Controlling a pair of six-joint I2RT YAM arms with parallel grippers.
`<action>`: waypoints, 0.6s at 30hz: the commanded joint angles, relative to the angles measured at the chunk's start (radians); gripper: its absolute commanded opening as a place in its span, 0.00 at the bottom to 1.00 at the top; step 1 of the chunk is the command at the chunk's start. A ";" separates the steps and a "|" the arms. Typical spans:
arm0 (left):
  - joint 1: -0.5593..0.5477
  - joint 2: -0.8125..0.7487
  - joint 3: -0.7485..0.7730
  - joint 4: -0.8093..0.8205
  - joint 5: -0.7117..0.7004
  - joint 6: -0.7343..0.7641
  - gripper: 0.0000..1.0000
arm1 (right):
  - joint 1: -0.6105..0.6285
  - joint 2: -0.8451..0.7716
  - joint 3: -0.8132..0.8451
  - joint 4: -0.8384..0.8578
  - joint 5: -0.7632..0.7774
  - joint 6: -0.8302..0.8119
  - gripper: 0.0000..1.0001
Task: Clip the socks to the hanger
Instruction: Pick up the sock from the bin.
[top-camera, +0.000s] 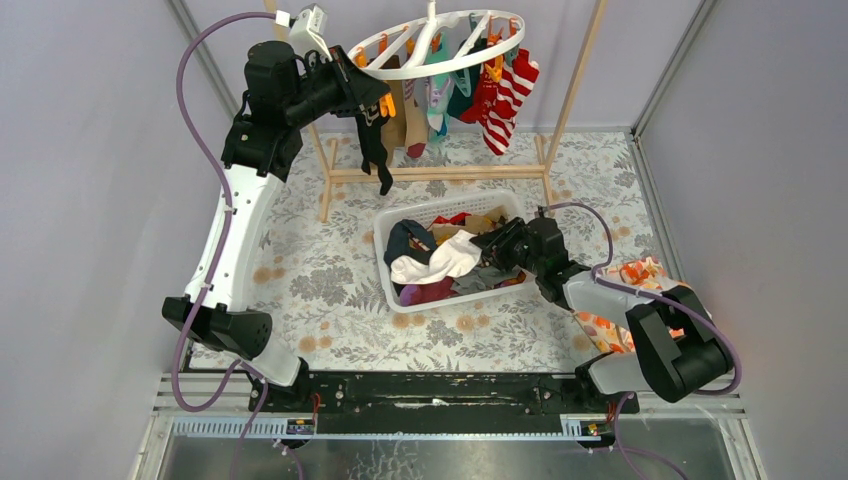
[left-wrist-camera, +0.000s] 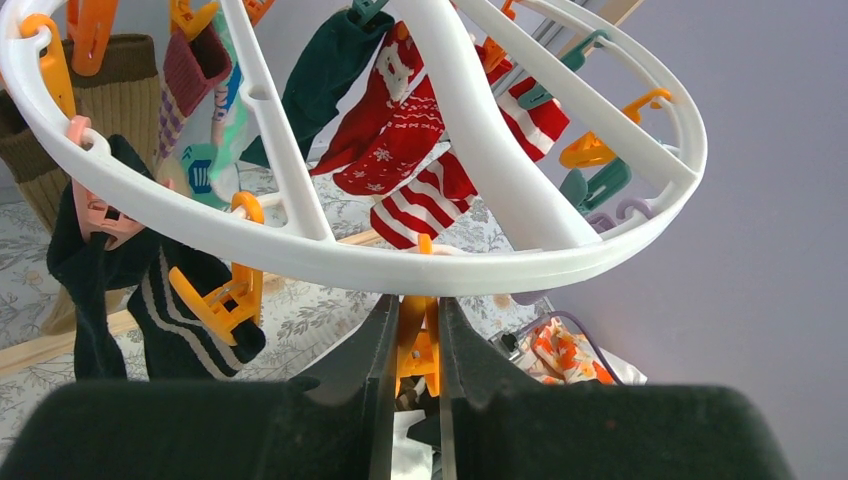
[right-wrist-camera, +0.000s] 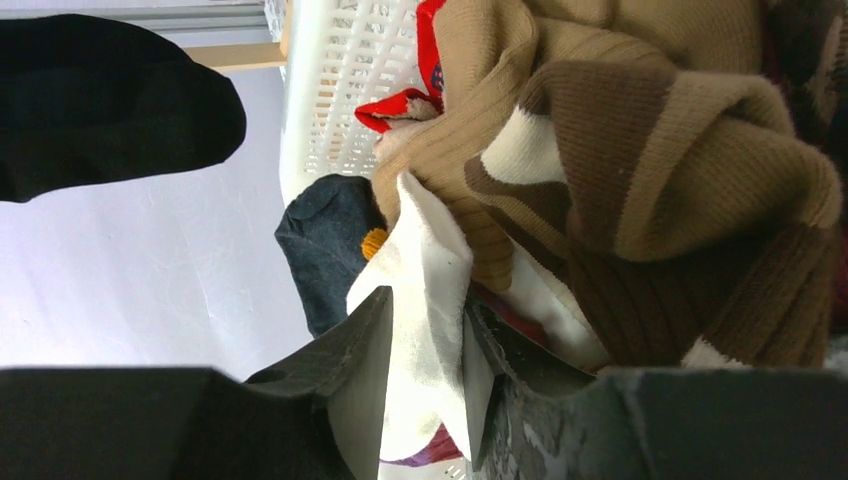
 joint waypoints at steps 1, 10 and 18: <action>-0.006 -0.023 0.024 0.033 0.024 -0.002 0.00 | -0.015 0.006 -0.011 0.115 0.059 0.008 0.35; -0.008 -0.027 0.022 0.033 0.022 0.004 0.00 | -0.032 0.048 -0.031 0.279 0.004 0.050 0.08; -0.007 -0.028 0.019 0.033 0.041 0.003 0.00 | -0.058 -0.032 0.041 0.338 -0.135 -0.048 0.00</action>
